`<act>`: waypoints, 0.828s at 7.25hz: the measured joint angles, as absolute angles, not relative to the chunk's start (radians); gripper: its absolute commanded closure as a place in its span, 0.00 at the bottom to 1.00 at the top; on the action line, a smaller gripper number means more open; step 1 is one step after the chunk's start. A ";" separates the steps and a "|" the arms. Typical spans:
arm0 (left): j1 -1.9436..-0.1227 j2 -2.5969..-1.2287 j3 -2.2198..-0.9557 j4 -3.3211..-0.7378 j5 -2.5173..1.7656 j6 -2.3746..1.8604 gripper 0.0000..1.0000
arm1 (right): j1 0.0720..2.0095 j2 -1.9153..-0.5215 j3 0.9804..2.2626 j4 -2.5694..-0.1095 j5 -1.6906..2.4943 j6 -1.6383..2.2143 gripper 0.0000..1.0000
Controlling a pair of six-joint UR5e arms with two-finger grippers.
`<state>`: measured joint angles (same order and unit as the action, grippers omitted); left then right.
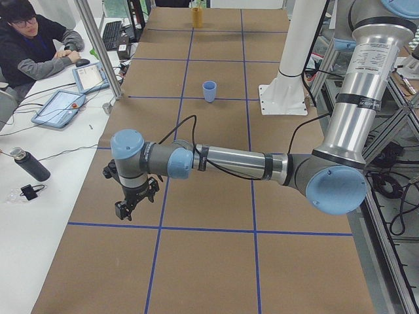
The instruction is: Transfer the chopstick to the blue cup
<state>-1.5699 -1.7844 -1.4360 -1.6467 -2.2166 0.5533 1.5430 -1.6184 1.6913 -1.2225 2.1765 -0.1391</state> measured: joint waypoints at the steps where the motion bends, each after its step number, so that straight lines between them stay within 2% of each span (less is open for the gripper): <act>1: -1.570 -1.781 -1.433 -1.650 -2.217 0.555 0.02 | 1.534 -1.596 1.648 -1.222 2.169 -0.135 0.04; 2: -1.571 -1.780 -1.431 -1.651 -2.217 0.555 0.02 | 1.517 -1.593 1.627 -1.223 2.156 -0.126 0.09; 3: -1.571 -1.780 -1.430 -1.652 -2.217 0.554 0.02 | 1.499 -1.600 1.620 -1.223 2.136 -0.112 0.22; 4: -1.571 -1.779 -1.430 -1.652 -2.217 0.554 0.02 | 1.481 -1.611 1.617 -1.224 2.116 -0.099 0.54; 5: -1.572 -1.779 -1.430 -1.652 -2.218 0.554 0.02 | 1.470 -1.621 1.617 -1.224 2.104 -0.091 0.78; 6: -1.571 -1.779 -1.430 -1.652 -2.218 0.553 0.02 | 1.466 -1.630 1.619 -1.224 2.100 -0.087 0.85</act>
